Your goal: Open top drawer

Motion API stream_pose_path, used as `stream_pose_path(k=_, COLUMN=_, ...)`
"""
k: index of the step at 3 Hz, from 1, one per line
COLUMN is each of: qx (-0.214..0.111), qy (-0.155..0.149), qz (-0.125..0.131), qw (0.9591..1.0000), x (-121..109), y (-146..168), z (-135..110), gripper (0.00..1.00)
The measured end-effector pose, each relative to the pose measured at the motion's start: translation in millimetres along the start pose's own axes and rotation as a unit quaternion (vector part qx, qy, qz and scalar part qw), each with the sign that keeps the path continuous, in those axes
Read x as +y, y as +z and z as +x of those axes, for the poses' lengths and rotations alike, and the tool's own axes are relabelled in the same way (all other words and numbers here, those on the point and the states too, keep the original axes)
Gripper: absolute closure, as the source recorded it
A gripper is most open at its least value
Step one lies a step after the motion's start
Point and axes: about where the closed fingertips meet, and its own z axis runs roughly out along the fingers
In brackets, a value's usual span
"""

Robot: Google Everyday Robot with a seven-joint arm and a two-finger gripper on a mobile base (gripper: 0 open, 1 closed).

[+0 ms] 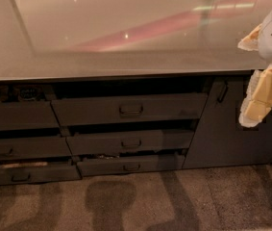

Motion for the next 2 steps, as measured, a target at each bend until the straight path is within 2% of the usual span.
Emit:
stream_pose_path(k=1, qx=-0.001, qy=0.001, qz=0.001, qw=1.0, x=-1.3, y=-0.2, z=-0.2, gripper=0.0)
stream_pose_path(k=2, qx=-0.04, qy=0.005, qz=-0.025, qw=0.9989, x=-15.2, y=9.8, z=-4.7, gripper=0.0)
